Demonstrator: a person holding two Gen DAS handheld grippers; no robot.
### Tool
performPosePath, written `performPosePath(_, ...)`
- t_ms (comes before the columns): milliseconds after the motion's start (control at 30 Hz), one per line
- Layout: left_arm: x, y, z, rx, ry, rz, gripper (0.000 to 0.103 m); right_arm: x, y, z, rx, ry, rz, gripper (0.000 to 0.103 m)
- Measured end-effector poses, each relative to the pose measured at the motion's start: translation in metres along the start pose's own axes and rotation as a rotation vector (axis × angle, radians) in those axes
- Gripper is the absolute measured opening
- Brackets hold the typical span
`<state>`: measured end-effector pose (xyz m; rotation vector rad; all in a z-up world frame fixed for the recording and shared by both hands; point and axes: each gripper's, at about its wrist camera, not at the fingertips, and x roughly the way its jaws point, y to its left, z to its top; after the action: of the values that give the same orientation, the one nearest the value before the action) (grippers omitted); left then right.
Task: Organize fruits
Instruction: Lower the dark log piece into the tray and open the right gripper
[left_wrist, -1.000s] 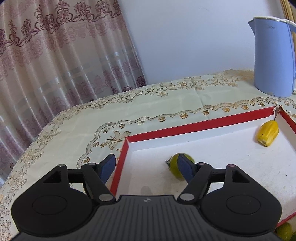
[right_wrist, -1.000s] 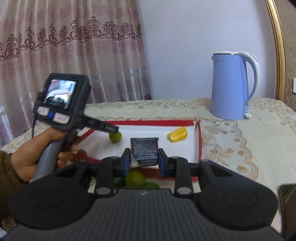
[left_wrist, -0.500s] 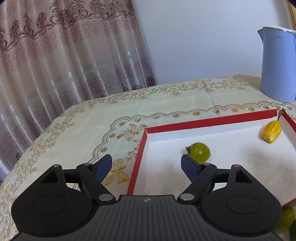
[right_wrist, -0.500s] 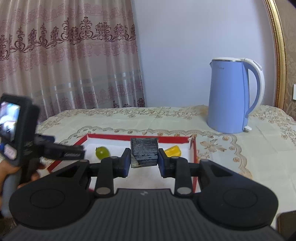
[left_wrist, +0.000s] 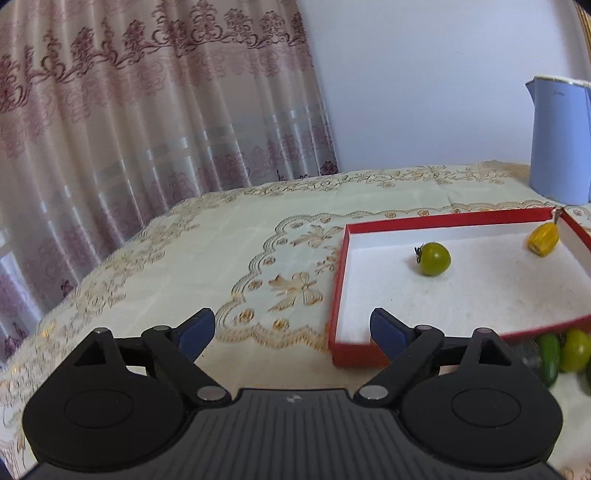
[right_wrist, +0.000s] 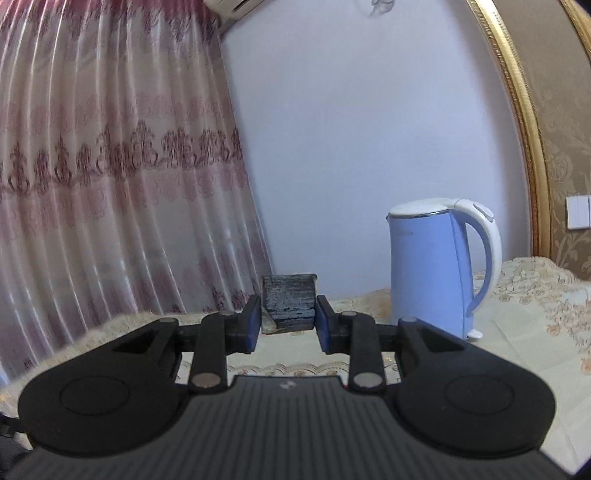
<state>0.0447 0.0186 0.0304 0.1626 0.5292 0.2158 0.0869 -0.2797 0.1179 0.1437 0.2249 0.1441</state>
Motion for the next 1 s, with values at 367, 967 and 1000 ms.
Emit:
performPosePath(367, -0.031, 0.000, -0.037, -0.005, -0.003, -0.071, 0.092, 0.099, 0.030, -0.083, -0.066, 0.310, -0.003, 0.029)
performPosePath(967, -0.022, -0.016, -0.051, -0.006, 0.014, -0.185, 0.092, 0.088, 0.015, -0.093, 0.009, 0.214, 0.043, 0.035)
performPosePath(1000, -0.022, -0.017, -0.052, -0.003, 0.004, -0.181, 0.092, 0.084, 0.012, -0.092, 0.030, 0.200, 0.041, 0.035)
